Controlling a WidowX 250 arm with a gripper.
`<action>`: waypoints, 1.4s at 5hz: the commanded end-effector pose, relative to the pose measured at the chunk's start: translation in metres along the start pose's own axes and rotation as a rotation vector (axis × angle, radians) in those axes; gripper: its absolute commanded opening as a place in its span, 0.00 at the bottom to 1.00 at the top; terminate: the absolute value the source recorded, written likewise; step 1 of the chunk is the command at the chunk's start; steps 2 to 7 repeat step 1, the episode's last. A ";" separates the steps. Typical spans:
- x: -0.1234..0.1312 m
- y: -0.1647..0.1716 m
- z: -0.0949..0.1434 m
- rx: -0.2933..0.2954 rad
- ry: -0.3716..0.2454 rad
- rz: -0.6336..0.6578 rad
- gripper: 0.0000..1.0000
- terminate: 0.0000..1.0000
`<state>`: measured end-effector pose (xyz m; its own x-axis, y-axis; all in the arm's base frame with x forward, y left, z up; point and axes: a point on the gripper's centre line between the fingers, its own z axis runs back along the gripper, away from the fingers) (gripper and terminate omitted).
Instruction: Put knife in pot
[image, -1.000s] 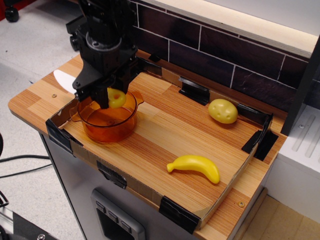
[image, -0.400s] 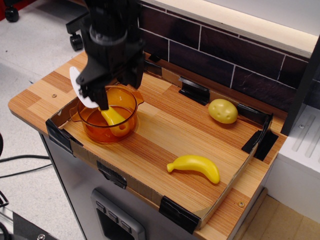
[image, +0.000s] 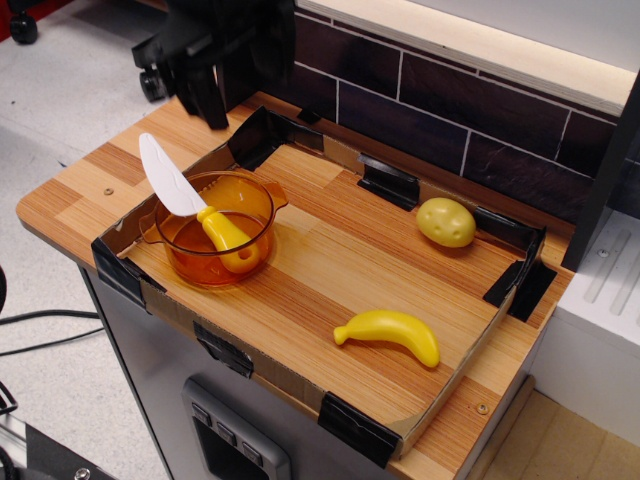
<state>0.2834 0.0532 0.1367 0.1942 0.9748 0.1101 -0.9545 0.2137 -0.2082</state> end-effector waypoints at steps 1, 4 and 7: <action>0.008 -0.010 0.020 -0.051 -0.020 0.002 1.00 1.00; 0.008 -0.010 0.020 -0.051 -0.020 0.002 1.00 1.00; 0.008 -0.010 0.020 -0.051 -0.020 0.002 1.00 1.00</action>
